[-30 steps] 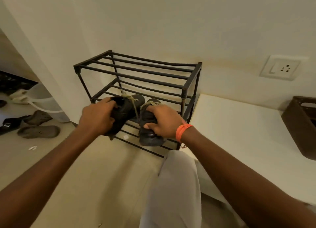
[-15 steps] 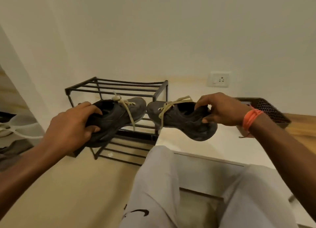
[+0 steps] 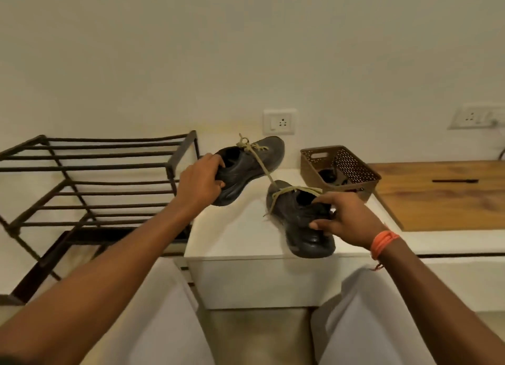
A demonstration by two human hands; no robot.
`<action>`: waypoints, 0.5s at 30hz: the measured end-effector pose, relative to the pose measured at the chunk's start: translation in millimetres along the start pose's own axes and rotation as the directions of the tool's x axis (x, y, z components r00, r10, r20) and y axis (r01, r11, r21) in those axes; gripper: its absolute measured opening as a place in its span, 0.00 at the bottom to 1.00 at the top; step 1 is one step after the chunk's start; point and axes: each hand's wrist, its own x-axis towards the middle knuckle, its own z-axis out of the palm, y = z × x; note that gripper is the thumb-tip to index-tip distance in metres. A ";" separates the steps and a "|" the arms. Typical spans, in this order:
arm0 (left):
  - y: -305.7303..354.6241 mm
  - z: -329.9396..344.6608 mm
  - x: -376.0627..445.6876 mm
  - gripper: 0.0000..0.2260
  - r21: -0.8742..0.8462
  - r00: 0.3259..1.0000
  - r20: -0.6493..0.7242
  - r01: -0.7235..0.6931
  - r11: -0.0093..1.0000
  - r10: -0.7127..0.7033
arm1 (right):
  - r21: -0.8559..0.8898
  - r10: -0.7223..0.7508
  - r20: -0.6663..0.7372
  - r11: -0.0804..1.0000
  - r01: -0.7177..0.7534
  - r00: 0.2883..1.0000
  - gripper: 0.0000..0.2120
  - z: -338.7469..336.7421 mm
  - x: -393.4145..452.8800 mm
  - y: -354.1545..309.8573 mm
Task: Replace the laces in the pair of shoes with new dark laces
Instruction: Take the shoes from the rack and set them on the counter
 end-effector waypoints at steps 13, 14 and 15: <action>-12.6 110.2 13.2 0.12 0.162 0.969 0.183 0.135 0.977 -0.165 | 0.181 0.422 -0.364 0.906 -0.382 0.830 0.24 71.6 144.4 -44.5; -16.1 109.7 9.9 0.15 0.154 0.963 0.205 0.144 0.978 -0.174 | 0.270 0.498 -0.336 0.864 -0.424 0.800 0.23 79.8 158.3 -33.2; -19.1 107.8 5.4 0.19 0.140 0.959 0.223 0.145 0.979 -0.174 | 0.355 0.558 -0.312 0.819 -0.450 0.769 0.22 86.0 168.6 -21.8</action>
